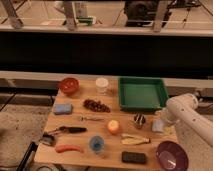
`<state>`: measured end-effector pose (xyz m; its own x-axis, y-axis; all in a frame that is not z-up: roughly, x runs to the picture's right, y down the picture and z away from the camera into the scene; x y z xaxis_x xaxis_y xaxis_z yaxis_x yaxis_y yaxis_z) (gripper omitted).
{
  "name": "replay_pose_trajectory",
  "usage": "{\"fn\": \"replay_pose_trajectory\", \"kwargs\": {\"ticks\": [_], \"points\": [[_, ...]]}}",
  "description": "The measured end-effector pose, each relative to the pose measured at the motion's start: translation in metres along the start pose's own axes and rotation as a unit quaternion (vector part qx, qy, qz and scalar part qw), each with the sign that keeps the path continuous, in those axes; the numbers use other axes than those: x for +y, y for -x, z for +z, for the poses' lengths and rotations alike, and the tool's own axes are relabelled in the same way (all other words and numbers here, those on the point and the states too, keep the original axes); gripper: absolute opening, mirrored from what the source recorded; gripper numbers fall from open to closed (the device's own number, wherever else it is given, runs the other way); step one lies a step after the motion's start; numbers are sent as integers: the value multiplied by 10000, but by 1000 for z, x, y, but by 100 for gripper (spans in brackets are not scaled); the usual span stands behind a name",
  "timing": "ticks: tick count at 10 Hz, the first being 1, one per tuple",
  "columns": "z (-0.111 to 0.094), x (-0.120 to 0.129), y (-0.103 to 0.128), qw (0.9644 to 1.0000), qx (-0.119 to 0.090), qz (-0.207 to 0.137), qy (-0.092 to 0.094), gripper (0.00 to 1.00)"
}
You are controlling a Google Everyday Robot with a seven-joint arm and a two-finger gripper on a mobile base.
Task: Place towel in paper cup
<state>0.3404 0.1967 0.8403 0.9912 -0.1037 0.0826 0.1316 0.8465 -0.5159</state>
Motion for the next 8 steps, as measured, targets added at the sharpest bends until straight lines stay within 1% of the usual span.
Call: {"fn": "replay_pose_trajectory", "kwargs": {"ticks": [2,3,5,6,7,8], "points": [[8,-4,-7,9999,116,17,61,80],[11,-6,-7,9999,129,6,90,80],[16,-3,-12,9998,148,46,157,80],[16,-1,-13,9997,158,50,167,77],[16,-1,-14,9997,159,18,171,65],[15,1,-13,9997,159,-25,202,56]]}}
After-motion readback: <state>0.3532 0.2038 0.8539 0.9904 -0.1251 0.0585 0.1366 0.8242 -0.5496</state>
